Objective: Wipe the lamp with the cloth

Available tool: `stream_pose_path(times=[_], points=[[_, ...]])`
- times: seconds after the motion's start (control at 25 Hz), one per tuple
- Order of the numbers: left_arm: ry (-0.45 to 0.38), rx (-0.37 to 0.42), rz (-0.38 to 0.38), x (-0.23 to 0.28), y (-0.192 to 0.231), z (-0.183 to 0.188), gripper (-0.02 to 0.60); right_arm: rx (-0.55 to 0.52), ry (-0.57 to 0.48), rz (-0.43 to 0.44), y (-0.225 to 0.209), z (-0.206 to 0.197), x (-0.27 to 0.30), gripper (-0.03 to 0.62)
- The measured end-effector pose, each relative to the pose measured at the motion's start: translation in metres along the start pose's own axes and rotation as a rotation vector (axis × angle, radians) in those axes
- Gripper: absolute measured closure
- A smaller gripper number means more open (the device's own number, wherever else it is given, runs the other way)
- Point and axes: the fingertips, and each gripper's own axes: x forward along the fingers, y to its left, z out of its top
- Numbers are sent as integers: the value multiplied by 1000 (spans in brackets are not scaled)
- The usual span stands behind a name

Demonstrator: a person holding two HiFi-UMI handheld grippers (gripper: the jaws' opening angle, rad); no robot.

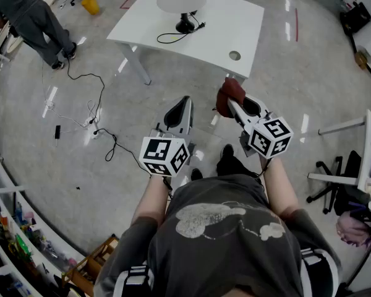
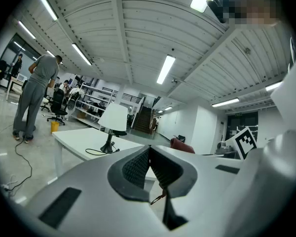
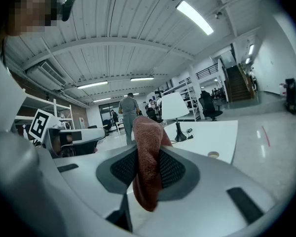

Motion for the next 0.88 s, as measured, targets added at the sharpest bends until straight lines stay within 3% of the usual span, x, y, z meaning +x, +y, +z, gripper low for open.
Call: stream_pose_path(times=[0.4, 0.88], points=[[13, 40, 92, 69, 25, 2, 574, 14, -7, 85, -69, 30, 62, 498], [-50, 56, 185, 178, 33, 28, 574, -2, -12, 172, -174, 88, 113, 498]])
